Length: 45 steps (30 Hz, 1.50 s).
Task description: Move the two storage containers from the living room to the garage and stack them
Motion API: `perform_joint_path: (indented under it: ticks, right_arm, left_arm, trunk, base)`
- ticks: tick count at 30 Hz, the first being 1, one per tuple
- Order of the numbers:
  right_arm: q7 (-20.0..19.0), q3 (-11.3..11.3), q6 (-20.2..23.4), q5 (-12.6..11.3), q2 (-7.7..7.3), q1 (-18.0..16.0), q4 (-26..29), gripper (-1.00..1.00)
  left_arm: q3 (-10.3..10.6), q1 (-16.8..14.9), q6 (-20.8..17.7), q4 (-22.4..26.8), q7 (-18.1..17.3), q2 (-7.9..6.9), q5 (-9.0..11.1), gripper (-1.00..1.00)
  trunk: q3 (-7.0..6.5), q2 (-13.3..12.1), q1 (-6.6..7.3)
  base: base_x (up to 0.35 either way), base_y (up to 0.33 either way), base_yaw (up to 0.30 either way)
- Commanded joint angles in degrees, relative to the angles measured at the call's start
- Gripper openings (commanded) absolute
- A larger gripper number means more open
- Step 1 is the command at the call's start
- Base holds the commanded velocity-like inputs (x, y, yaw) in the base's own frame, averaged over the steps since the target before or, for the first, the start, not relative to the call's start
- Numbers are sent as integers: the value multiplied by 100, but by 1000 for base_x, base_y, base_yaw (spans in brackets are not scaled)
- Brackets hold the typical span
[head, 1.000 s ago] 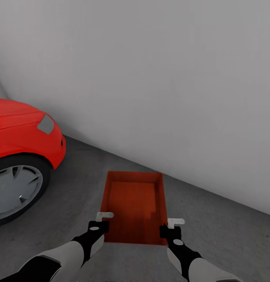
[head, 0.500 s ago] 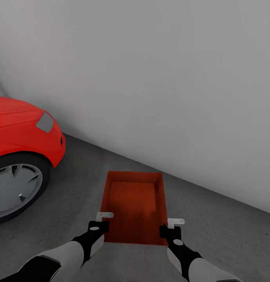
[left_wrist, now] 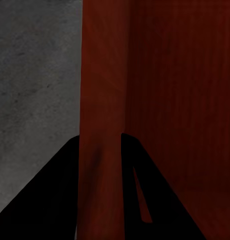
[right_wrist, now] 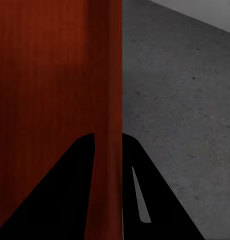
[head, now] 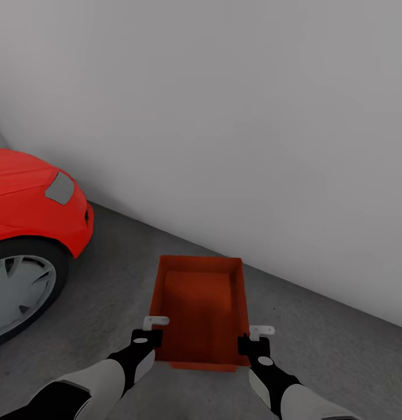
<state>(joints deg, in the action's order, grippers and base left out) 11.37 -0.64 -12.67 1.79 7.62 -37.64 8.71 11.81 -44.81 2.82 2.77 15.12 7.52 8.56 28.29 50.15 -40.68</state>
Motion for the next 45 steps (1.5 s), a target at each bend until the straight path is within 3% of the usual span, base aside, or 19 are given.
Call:
perform_joint_path:
  ticks: [1,7,22,45]
  right_arm:
    - [-47,204,-33,94,3,-7,139,-100]
    - [-47,204,-33,94,4,-7,139,-100]
    - [-47,204,-33,94,3,-7,138,-100]
    - [-47,204,-33,94,3,-7,138,-100]
  left_arm:
    - [-136,-2,26,-20,123,-128,84,-100]
    - [-138,-2,26,-13,123,-128,84,-100]
    - [-135,-2,27,-13,123,-128,84,-100]
    - [-135,-2,26,-13,123,-121,84,-100]
  trunk:
    - [6,4,-4]
    - [6,4,-4]
    - [12,4,-4]
    - [207,4,-4]
  base:
    - [319,0,0]
    - [271,0,0]
    - [15,0,0]
    - [0,0,0]
